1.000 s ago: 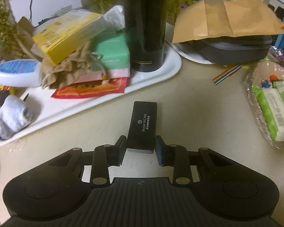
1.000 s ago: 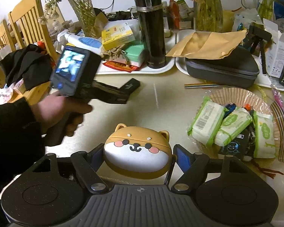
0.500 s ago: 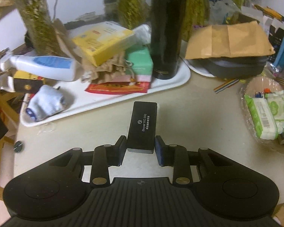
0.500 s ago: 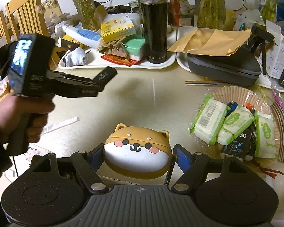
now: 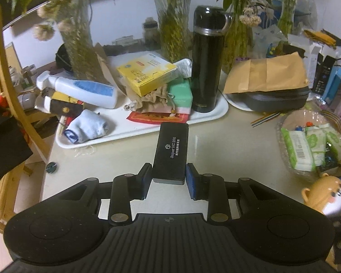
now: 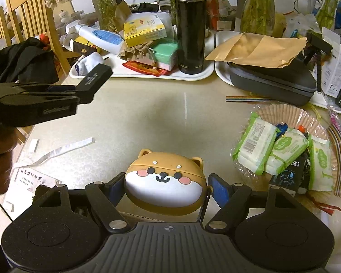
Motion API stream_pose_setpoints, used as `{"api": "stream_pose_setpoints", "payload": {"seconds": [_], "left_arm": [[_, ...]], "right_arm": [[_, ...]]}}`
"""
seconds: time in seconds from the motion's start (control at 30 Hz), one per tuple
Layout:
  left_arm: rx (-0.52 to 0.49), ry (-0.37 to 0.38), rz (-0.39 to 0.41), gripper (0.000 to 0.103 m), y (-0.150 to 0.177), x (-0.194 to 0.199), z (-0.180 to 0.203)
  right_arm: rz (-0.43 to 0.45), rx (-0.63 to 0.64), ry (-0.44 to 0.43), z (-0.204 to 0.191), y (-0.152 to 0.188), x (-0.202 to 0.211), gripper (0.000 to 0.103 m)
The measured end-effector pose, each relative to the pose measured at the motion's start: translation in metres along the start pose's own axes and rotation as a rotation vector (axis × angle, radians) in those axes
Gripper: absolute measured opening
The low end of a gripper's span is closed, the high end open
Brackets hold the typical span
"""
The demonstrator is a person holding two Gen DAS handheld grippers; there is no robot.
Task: Organize rigid objects
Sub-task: 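Carry the black case in the left tool and dog-face case in the right tool to the box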
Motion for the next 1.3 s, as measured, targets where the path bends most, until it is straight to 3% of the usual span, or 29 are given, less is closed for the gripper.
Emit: {"api": "stream_pose_setpoints", "payload": {"seconds": [0.37, 0.73, 1.13, 1.3], "left_arm": [[-0.012, -0.018, 0.043, 0.032, 0.013, 0.037, 0.003], [0.052, 0.014, 0.072, 0.032, 0.032, 0.075, -0.004], [0.048, 0.043, 0.03, 0.032, 0.063, 0.107, -0.002], [0.048, 0.017, -0.017, 0.032, 0.084, 0.109, -0.002]], "right_arm": [[0.012, 0.005, 0.009, -0.004, 0.0, 0.003, 0.079], [0.045, -0.018, 0.003, -0.002, -0.002, 0.019, 0.079], [0.066, -0.058, -0.004, 0.003, 0.006, 0.038, 0.079], [0.069, -0.046, -0.011, -0.004, 0.015, 0.044, 0.079]]}}
Point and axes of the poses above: each gripper's, at about its wrist camera, not at the fingertips, and x roughly against the way its jaws point, z to its right, y to its underside, the point moved 8 cm from there along -x, roughly the way its jaws point, and after that the axes turned 4 degrees about y, right-handed, at the moved point
